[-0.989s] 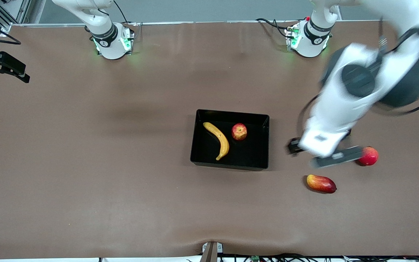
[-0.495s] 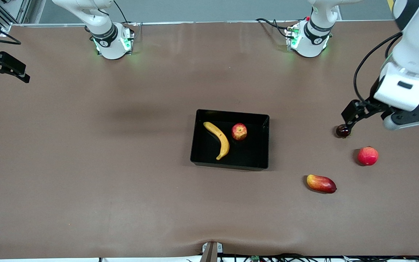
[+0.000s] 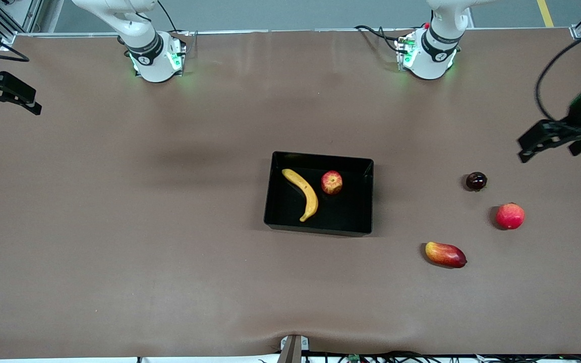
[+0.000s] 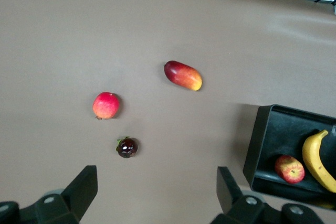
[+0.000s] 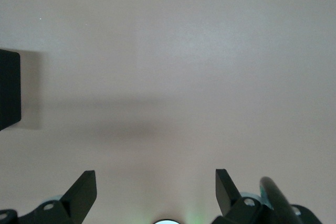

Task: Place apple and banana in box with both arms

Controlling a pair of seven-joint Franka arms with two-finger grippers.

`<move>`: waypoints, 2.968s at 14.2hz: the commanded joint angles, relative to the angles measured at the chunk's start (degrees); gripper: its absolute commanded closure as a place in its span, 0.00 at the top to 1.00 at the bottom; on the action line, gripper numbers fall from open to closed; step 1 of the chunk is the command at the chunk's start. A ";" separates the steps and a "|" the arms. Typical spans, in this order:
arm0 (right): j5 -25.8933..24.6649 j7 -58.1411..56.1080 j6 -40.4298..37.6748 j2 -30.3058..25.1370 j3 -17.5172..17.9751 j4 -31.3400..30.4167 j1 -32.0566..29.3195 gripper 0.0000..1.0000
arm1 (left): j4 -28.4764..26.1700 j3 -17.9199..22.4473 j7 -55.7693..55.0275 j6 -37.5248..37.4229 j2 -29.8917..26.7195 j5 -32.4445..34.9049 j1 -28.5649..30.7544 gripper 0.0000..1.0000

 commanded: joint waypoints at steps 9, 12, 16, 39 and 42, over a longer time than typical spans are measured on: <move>0.83 0.43 -0.26 -0.19 0.85 0.04 -1.32 1.00 | -14.92 10.52 3.11 -1.06 -12.69 -4.62 -8.76 1.00; 0.83 0.43 -0.26 -0.19 0.85 0.04 -1.32 1.00 | -17.11 10.61 2.66 -0.54 -14.53 -4.62 -9.38 1.00; 0.83 0.43 -0.26 -0.28 0.85 -0.04 -1.41 1.00 | -19.58 12.19 1.43 0.70 -16.20 -3.92 -12.35 1.00; 0.83 0.34 -0.26 -0.11 0.85 0.04 -1.59 1.00 | -18.80 12.46 0.11 0.78 -14.19 -4.00 -14.74 1.00; 0.83 0.34 -0.26 -0.19 0.85 0.04 -1.59 1.00 | -17.74 12.55 -0.07 0.70 -13.13 -3.74 -14.92 1.00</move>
